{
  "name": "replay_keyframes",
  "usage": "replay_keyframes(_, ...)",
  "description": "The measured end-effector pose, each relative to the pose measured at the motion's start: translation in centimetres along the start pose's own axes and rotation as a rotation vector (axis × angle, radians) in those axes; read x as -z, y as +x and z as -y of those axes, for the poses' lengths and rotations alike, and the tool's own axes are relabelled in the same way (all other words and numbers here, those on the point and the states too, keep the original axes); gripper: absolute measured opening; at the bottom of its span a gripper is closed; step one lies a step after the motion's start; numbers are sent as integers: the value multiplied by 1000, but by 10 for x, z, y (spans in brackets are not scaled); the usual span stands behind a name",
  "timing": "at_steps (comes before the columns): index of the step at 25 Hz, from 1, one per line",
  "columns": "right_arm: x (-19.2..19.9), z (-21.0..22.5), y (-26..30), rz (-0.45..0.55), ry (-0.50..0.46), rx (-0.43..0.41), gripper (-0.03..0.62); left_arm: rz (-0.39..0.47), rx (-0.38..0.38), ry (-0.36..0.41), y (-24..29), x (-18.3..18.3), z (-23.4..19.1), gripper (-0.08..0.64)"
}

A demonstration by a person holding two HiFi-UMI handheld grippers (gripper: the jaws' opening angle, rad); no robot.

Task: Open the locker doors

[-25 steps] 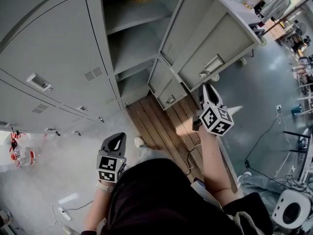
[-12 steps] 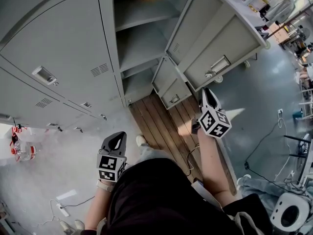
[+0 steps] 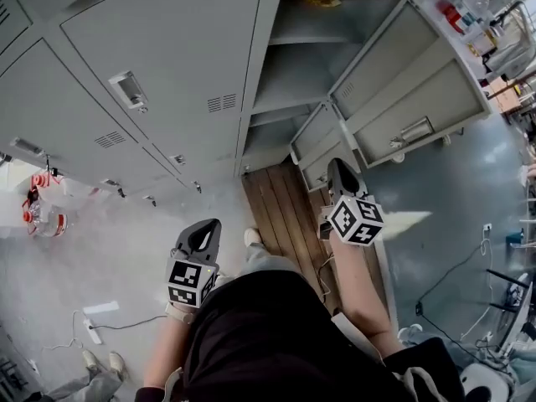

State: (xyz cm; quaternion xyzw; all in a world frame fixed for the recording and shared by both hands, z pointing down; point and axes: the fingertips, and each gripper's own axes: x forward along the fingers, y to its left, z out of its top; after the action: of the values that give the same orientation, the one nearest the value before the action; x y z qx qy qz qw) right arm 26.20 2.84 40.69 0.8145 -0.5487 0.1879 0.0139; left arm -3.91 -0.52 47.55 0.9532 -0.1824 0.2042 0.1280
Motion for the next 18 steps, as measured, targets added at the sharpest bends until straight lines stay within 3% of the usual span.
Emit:
replay_keyframes(10,39,-190,27,-102,-107,-433,35,84,-199,-108,-66,12,-56,18)
replay_keyframes(18,85,-321,-2,-172,-254,-753,35,128,-365,-149,-126,28,-86,18)
